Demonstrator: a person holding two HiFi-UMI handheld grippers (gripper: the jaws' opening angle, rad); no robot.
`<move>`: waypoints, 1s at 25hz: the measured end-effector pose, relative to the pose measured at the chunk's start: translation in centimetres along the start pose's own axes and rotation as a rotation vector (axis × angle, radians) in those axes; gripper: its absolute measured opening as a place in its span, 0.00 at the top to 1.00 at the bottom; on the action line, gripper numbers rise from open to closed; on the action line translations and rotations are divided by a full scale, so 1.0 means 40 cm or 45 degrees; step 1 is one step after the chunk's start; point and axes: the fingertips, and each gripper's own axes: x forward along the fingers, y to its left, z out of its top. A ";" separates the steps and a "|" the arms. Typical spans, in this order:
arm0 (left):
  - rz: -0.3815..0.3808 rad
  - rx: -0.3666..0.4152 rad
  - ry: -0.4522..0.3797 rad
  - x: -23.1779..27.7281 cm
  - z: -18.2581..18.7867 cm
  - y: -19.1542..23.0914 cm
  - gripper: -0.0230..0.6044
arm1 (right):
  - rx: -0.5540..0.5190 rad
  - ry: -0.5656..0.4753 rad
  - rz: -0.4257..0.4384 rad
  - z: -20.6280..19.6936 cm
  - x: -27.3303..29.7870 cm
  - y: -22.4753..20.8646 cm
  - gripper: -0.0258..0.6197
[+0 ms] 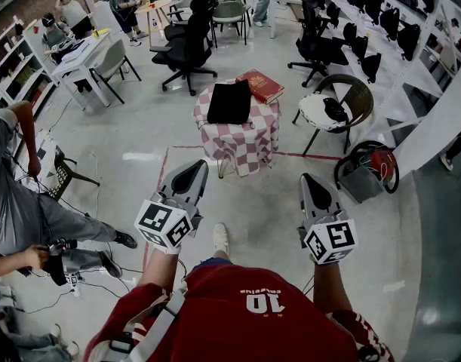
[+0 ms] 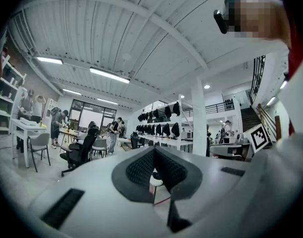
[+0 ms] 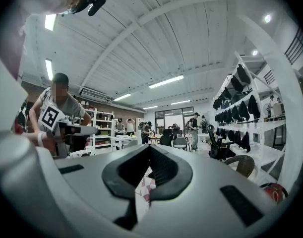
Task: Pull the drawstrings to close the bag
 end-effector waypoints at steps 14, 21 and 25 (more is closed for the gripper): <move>0.015 0.009 -0.002 -0.023 0.009 0.003 0.95 | -0.007 -0.018 -0.008 0.006 -0.009 0.017 0.94; 0.024 0.030 0.009 -0.035 0.015 -0.008 0.95 | 0.033 -0.027 0.008 0.006 -0.020 0.020 0.94; 0.031 0.036 0.025 -0.034 0.009 -0.002 0.95 | 0.050 -0.020 0.020 -0.003 -0.012 0.017 0.94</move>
